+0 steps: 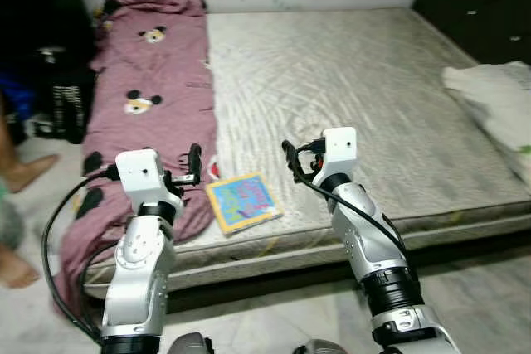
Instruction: Clean up the room
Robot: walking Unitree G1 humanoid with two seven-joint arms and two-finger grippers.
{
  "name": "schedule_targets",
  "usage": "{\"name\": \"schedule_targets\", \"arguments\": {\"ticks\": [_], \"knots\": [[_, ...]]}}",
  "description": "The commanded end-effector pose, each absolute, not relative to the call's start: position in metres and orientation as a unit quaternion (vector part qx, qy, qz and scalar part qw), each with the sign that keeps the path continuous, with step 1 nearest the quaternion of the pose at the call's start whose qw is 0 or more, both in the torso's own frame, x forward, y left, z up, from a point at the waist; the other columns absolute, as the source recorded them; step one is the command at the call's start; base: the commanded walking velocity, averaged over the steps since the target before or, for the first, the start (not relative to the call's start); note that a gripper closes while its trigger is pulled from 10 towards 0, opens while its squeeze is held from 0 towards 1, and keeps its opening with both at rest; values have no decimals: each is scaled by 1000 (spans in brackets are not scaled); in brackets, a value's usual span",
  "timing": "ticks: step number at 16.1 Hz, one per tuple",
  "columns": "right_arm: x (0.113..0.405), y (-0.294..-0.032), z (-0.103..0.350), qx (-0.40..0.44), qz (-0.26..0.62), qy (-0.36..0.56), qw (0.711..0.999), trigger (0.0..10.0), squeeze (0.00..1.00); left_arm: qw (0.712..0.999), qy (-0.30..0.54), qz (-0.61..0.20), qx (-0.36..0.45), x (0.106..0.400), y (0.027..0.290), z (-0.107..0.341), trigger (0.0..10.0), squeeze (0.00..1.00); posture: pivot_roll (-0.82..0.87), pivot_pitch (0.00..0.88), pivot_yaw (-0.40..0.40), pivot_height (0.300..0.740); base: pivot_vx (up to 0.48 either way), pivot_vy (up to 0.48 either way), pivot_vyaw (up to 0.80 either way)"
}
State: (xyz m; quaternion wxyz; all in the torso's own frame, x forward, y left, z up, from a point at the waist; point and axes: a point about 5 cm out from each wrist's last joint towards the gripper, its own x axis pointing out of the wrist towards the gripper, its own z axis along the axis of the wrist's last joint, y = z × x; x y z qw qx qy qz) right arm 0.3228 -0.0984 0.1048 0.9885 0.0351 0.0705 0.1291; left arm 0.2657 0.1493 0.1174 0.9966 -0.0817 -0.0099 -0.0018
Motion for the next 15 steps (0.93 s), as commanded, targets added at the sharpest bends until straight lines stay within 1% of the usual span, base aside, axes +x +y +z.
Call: {"name": "schedule_targets", "arguments": {"ticks": [1,8,15], "knots": [[324,-102,107,34,124,68,989,10000,0,996,-16,-3,-84,267,148,121,10000,0,-55,0,-34,740,0,0,0],[325,-102,106,30,122,69,990,10000,0,996,-16,-2,-84,268,148,121,10000,0,-53,0,-35,740,0,473,0],[326,-103,107,26,123,67,990,10000,0,996,-30,0,-79,269,147,124,10000,0,-52,0,-37,740,0,0,0]]}}
